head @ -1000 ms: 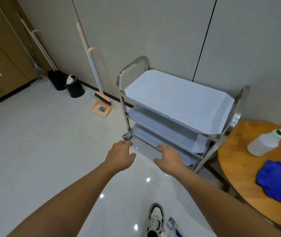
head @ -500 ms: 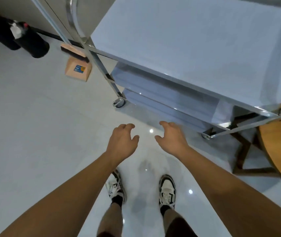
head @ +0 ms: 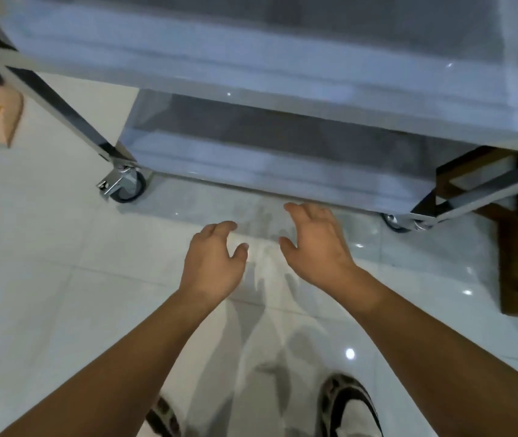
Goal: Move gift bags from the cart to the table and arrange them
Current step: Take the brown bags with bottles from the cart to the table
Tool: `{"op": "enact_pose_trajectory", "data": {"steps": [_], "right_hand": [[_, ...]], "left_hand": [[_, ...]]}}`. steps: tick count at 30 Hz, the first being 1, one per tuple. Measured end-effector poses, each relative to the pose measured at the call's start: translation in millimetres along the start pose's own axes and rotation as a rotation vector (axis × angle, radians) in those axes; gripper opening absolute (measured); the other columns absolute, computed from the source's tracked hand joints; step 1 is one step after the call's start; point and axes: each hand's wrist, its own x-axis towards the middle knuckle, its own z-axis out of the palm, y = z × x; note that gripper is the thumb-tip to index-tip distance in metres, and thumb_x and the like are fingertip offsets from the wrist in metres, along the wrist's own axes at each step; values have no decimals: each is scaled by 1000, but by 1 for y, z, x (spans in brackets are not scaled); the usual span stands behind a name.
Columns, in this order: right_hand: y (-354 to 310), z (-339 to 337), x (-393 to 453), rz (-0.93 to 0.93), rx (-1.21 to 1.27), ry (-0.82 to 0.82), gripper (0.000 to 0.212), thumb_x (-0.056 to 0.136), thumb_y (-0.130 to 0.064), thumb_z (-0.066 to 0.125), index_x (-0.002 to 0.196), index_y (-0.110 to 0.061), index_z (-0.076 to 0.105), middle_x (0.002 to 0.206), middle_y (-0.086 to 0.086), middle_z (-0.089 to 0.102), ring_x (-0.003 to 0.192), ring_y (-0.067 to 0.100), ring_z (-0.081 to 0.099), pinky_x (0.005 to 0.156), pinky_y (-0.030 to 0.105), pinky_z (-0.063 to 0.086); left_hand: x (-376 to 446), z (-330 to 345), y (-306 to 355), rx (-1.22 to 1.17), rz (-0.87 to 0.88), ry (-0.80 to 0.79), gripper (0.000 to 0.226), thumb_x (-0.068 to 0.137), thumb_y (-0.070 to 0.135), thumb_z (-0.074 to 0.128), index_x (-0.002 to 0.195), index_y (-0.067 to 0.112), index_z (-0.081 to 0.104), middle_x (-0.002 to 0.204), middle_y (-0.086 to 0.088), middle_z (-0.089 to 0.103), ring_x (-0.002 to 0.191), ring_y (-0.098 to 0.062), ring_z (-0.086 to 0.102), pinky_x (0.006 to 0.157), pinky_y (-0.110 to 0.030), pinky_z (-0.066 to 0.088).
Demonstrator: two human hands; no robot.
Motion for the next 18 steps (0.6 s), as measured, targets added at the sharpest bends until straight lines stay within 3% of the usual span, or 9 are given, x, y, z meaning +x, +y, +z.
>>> {"op": "enact_pose_trajectory", "data": {"steps": [7, 9, 13, 18], "right_hand": [[60, 31, 70, -132, -212, 258, 46, 98, -30, 55, 141, -13, 51, 138, 13, 51, 127, 35, 46, 107, 45, 39], [74, 25, 86, -92, -208, 353, 42, 101, -35, 52, 138, -15, 52, 134, 10, 52, 123, 30, 46, 104, 42, 40], [99, 13, 114, 46, -216, 521, 50, 100, -45, 52, 142, -19, 50, 135, 9, 54, 122, 29, 45, 103, 39, 41], [125, -13, 142, 129, -230, 631, 52, 91, -31, 65, 137, -12, 51, 136, 18, 51, 124, 40, 46, 98, 42, 41]], "left_hand": [[100, 49, 16, 67, 331, 189, 40, 94, 24, 63, 132, 15, 62, 130, -10, 65, 120, -31, 56, 100, -34, 43], [122, 50, 32, 99, 414, 254, 40, 95, 25, 63, 133, 13, 62, 133, -10, 64, 122, -31, 55, 103, -35, 43], [148, 55, 54, 187, 461, 201, 43, 100, 35, 56, 142, 25, 51, 143, -3, 53, 131, -25, 43, 107, -36, 40], [170, 69, 63, 165, 495, 186, 48, 99, 36, 57, 145, 24, 47, 146, -4, 48, 135, -26, 36, 108, -39, 39]]}}
